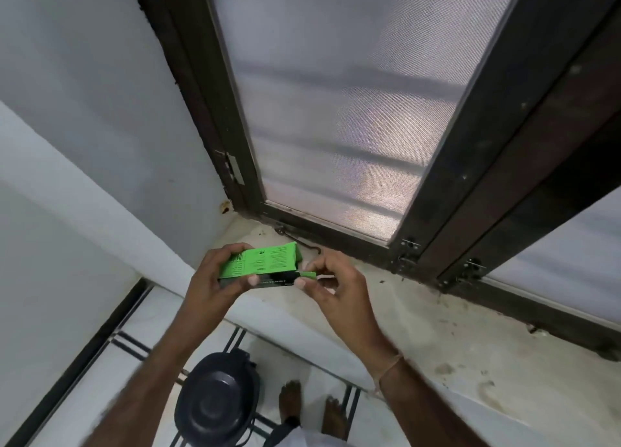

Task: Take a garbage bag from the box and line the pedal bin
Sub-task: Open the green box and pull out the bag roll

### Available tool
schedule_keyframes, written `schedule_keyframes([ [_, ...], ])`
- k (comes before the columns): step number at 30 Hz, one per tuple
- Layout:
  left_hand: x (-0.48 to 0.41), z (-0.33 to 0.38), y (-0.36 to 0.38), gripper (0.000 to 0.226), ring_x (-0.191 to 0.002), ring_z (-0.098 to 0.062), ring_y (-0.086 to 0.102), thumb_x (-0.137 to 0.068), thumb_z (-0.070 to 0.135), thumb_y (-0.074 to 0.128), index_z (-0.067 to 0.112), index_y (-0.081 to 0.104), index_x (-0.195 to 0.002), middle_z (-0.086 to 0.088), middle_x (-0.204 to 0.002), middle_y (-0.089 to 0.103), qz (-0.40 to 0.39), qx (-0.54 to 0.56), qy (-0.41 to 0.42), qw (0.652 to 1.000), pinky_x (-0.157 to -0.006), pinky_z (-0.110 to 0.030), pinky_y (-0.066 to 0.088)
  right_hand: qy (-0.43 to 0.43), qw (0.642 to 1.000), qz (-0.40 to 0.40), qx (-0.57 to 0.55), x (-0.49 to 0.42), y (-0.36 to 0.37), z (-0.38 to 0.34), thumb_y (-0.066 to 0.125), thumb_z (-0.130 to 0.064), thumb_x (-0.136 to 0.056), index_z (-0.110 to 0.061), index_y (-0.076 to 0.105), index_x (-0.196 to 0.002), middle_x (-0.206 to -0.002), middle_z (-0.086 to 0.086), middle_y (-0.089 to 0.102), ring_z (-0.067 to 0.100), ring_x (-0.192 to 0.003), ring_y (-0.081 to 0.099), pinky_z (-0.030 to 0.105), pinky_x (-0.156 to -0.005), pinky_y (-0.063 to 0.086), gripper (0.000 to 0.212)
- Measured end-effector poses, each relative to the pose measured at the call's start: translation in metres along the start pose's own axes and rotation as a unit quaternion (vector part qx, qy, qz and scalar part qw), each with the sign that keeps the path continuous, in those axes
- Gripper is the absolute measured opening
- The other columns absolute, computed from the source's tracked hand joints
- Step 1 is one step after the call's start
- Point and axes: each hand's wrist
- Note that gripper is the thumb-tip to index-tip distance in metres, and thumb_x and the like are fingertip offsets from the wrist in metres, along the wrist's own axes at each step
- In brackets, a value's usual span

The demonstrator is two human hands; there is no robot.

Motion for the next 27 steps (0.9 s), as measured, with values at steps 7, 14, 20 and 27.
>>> schedule_keyframes([
  [7, 0.01, 0.014, -0.004, 0.056, -0.106, 0.01, 0.059, -0.067, 0.052, 0.077, 0.038, 0.066, -0.12, 0.001, -0.122, 0.061, 0.013, -0.031, 0.003, 0.999, -0.083, -0.002, 0.044, 0.089, 0.981, -0.007, -0.17, 0.004, 0.01, -0.01, 0.08, -0.002, -0.085, -0.005, 0.069, -0.092, -0.091, 0.006, 0.073, 0.015, -0.085, 0.069, 0.029, -0.08, 0.058, 0.013],
  [14, -0.004, 0.056, -0.01, 0.06, -0.113, -0.011, 0.054, -0.069, 0.052, 0.085, 0.032, 0.07, -0.124, 0.007, -0.121, 0.051, -0.019, -0.249, 0.134, 0.959, -0.089, -0.016, 0.043, 0.208, 0.898, -0.025, -0.388, 0.002, 0.008, -0.008, 0.068, -0.025, -0.09, -0.007, 0.06, -0.127, -0.118, 0.01, 0.068, 0.02, -0.108, 0.066, 0.031, -0.091, 0.055, 0.042],
  [20, -0.02, 0.094, -0.008, 0.06, -0.117, -0.011, 0.038, -0.075, 0.042, 0.087, 0.035, 0.065, -0.13, 0.001, -0.128, 0.048, -0.044, -0.389, 0.197, 0.899, -0.084, -0.032, 0.053, 0.233, 0.855, -0.048, -0.461, -0.01, 0.006, -0.012, 0.06, -0.025, -0.096, 0.001, 0.054, -0.138, -0.129, 0.018, 0.067, 0.025, -0.105, 0.068, 0.034, -0.088, 0.059, 0.049],
  [27, -0.03, 0.102, -0.015, 0.058, -0.115, -0.018, 0.047, -0.075, 0.043, 0.088, 0.036, 0.066, -0.129, 0.002, -0.12, 0.052, -0.055, -0.41, 0.187, 0.891, -0.084, -0.032, 0.053, 0.277, 0.847, -0.033, -0.452, -0.016, 0.011, -0.005, 0.069, -0.02, -0.089, 0.001, 0.062, -0.127, -0.12, 0.021, 0.072, 0.032, -0.1, 0.073, 0.033, -0.079, 0.063, 0.044],
])
Point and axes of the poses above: each hand's wrist, its own x-axis away from the middle knuckle, its own y-axis out of the palm, z = x × y
